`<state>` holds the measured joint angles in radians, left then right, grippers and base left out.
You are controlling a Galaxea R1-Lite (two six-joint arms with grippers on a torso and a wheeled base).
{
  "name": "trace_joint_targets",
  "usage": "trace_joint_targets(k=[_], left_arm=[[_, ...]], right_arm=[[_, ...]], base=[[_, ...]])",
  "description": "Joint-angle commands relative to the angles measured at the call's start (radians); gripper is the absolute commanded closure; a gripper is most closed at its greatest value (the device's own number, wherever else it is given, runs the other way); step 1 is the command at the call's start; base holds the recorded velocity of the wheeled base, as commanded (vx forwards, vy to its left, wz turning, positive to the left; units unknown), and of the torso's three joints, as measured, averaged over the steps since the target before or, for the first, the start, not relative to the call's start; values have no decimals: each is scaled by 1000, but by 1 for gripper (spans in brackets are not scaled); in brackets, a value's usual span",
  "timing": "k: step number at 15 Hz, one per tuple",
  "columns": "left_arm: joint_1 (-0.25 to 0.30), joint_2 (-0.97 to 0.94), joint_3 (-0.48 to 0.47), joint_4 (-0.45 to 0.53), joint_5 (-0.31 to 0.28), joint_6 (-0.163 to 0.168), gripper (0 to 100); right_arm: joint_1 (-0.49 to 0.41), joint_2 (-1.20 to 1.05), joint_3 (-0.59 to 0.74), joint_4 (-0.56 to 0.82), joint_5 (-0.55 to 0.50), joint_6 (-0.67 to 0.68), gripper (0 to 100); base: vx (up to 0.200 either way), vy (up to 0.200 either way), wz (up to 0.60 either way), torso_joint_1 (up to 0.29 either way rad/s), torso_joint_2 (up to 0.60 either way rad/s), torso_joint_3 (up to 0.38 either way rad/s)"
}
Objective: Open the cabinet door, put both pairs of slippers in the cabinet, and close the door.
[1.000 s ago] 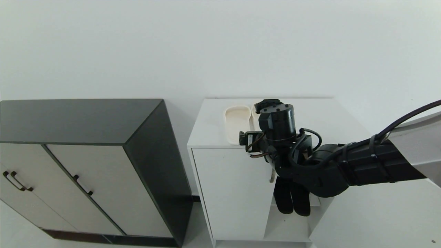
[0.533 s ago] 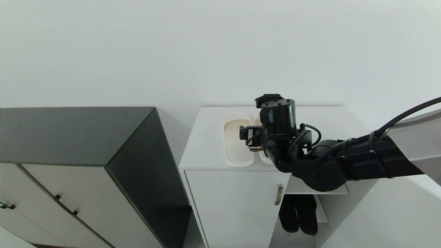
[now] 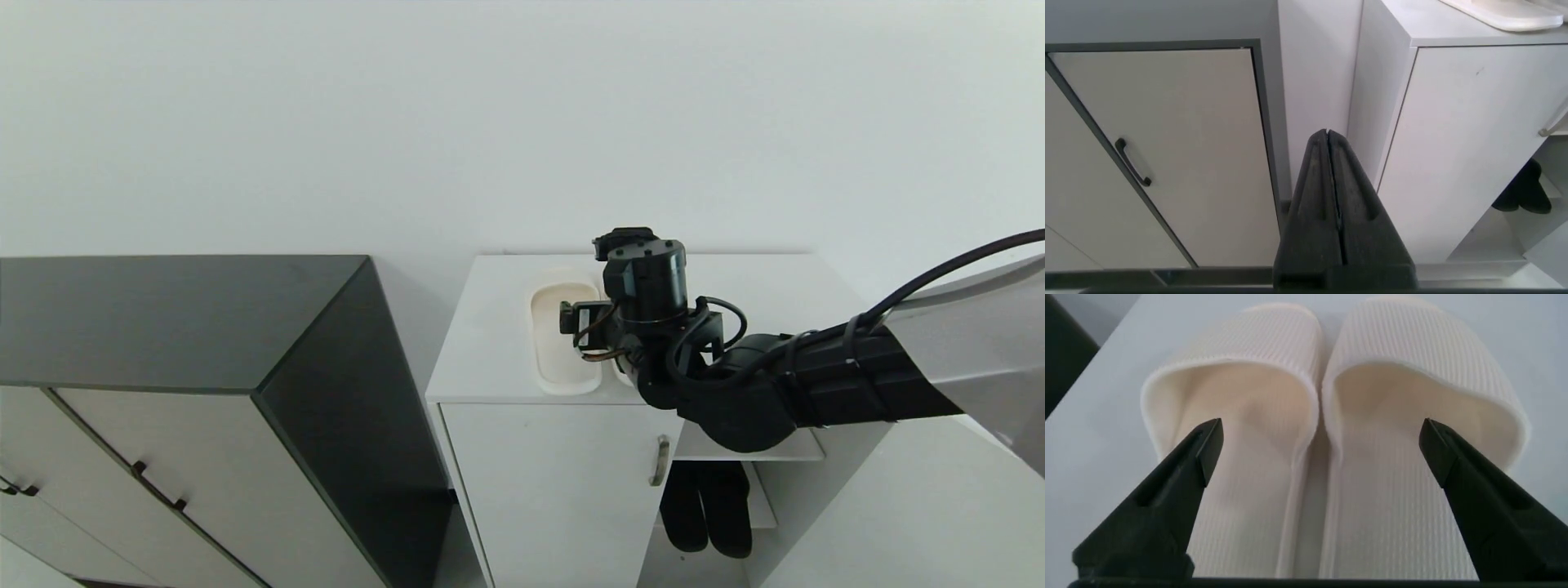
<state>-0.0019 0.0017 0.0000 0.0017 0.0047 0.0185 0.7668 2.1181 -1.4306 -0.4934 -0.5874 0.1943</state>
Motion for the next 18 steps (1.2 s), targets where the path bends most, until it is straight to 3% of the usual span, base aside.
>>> trace_joint_targets(k=[1, 6, 7, 15, 18], left_arm=[[0, 0, 0, 0, 1, 0, 100], [0, 0, 0, 0, 0, -3, 100], [0, 0, 0, 0, 0, -3, 100], [0, 0, 0, 0, -6, -5, 100], [0, 0, 0, 0, -5, -5, 100]], right_arm=[[-11, 59, -54, 3, 0, -7, 0], [-46, 154, -188, 6, 0, -41, 0], [-47, 166, -205, 6, -2, -41, 100], [-34, 161, -205, 1, -8, -49, 100], [-1, 80, -125, -2, -8, -44, 100]], base=[[0, 0, 0, 0, 0, 0], [0, 0, 0, 0, 0, 0], [0, 0, 0, 0, 0, 0], [0, 0, 0, 0, 0, 0], [0, 0, 0, 0, 0, 0]])
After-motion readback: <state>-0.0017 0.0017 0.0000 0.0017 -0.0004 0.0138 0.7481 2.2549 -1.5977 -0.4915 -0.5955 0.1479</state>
